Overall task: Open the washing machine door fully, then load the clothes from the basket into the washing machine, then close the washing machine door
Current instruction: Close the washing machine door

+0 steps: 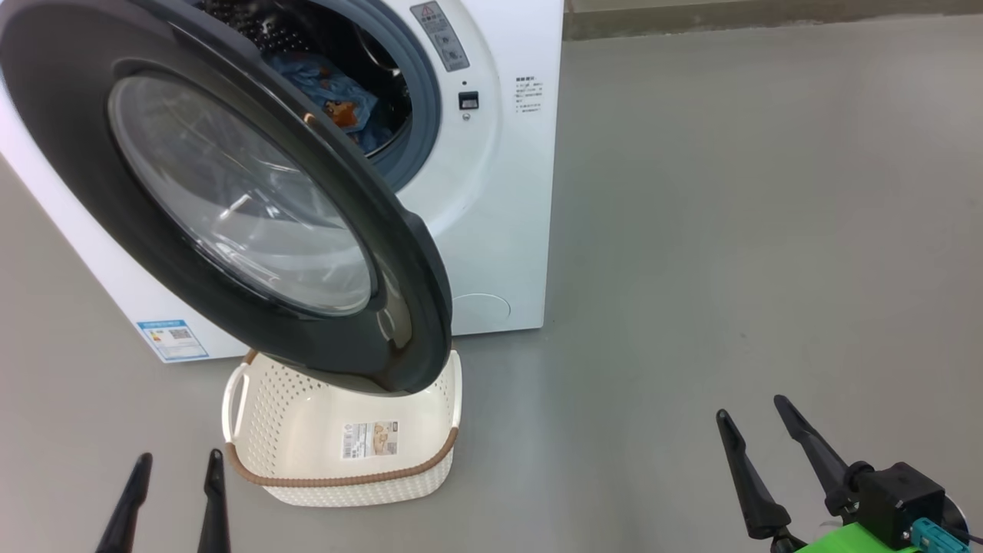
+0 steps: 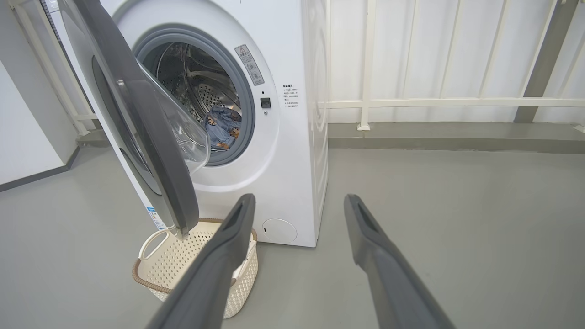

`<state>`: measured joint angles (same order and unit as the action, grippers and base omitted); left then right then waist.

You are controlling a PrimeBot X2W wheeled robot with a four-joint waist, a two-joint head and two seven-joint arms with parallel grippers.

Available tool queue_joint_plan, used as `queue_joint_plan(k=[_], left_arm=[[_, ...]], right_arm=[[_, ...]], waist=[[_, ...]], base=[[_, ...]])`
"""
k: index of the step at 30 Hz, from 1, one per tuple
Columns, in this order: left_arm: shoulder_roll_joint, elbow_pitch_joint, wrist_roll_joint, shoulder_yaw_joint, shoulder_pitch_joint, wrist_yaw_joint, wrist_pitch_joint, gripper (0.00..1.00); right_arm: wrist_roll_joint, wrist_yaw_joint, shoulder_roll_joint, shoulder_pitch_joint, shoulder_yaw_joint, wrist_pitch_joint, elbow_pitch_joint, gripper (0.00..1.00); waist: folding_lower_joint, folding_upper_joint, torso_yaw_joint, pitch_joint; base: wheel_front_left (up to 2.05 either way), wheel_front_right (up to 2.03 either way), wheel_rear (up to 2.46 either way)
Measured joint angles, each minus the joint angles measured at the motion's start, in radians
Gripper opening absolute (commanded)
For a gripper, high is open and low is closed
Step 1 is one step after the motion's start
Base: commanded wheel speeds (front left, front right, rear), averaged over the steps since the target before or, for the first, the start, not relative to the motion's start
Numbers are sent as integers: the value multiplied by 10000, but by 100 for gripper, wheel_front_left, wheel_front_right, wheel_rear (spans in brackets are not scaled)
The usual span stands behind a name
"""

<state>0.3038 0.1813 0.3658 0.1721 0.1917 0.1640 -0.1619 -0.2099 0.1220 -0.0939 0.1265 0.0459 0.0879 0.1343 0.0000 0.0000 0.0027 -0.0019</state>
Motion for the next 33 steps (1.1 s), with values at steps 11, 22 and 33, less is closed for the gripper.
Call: queue_joint_plan(k=[11, 22, 33], left_arm=[[-79, -318, -12, 178, 34, 0, -157, 100], [-79, -368, -10, 207, 25, 27, -157, 100], [-77, -368, -10, 228, 21, 169, -169, 100]], right_arm=[[169, -2, 67, 218, -297, -100, 222, 100], [178, -2, 132, 218, -307, -163, 278, 100], [146, 0, 211, 218, -311, -165, 267, 0]], waist=[[0, 0, 194, -102], [0, 0, 157, -69], [0, 0, 113, -38]], base=[[0, 0, 0], [0, 0, 0], [0, 0, 0]])
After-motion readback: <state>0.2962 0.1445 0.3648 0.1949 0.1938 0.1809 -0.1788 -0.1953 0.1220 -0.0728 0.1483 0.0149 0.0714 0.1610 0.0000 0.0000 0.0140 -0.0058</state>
